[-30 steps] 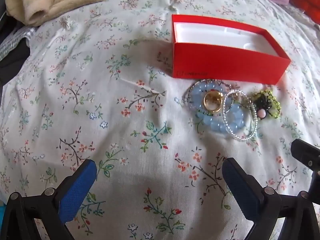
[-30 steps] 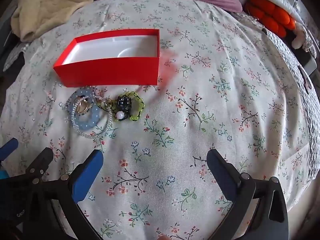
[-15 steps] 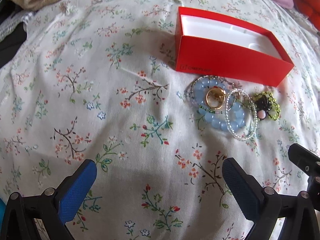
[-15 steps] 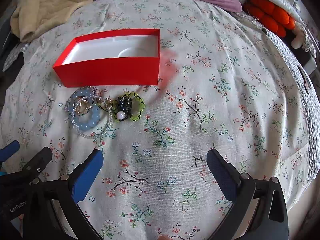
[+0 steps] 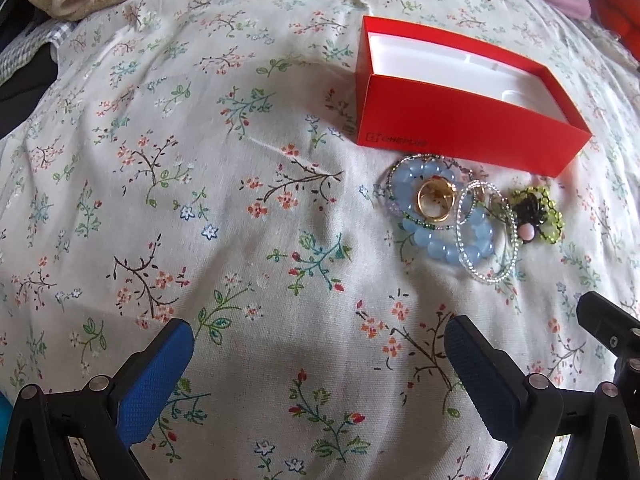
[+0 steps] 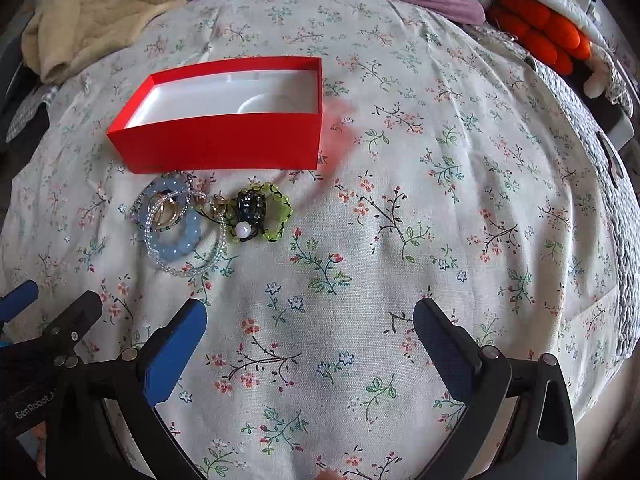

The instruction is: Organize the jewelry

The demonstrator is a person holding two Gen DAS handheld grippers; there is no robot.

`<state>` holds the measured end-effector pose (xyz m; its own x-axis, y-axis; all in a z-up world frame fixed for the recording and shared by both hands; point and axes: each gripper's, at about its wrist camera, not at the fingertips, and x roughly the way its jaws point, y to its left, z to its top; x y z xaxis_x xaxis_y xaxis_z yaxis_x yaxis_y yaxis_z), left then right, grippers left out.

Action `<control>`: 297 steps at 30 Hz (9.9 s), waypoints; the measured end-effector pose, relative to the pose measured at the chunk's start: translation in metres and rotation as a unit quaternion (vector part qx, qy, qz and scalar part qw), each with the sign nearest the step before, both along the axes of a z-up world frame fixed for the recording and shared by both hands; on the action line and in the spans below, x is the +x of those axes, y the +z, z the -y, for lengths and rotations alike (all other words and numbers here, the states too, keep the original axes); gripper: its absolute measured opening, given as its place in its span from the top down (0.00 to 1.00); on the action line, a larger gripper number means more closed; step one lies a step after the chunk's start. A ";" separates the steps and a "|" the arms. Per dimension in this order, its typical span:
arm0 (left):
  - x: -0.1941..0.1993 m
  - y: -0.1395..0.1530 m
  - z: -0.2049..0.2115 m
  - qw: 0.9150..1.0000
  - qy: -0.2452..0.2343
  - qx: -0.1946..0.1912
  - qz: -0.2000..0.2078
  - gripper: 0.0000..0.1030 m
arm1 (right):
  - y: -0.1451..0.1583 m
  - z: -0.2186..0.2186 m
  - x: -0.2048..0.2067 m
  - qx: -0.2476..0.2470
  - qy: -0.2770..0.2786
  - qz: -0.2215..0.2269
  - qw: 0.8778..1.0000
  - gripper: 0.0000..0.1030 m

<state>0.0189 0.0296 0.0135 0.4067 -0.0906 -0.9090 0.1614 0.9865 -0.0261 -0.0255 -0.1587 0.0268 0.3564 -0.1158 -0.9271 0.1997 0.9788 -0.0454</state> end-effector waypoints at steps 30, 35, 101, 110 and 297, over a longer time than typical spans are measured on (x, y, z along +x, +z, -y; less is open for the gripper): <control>-0.003 0.001 0.004 1.000 -0.004 0.016 0.010 0.00 | 0.000 0.000 0.000 -0.001 0.000 0.000 1.000 0.00; -0.003 0.002 0.003 1.000 -0.005 0.017 0.013 0.00 | 0.000 0.001 0.000 -0.001 0.000 0.000 1.000 0.00; 0.026 0.000 -0.018 0.987 -0.129 -0.091 -0.024 0.97 | -0.007 0.064 0.044 0.119 -0.006 -0.049 0.992 0.10; 0.033 -0.007 -0.049 0.990 -0.116 -0.076 -0.005 0.84 | -0.014 0.043 0.050 0.152 0.006 -0.059 0.987 0.25; 0.096 0.035 0.075 0.952 -0.274 0.019 0.137 0.22 | 0.028 0.037 0.118 0.048 0.157 0.084 0.983 0.37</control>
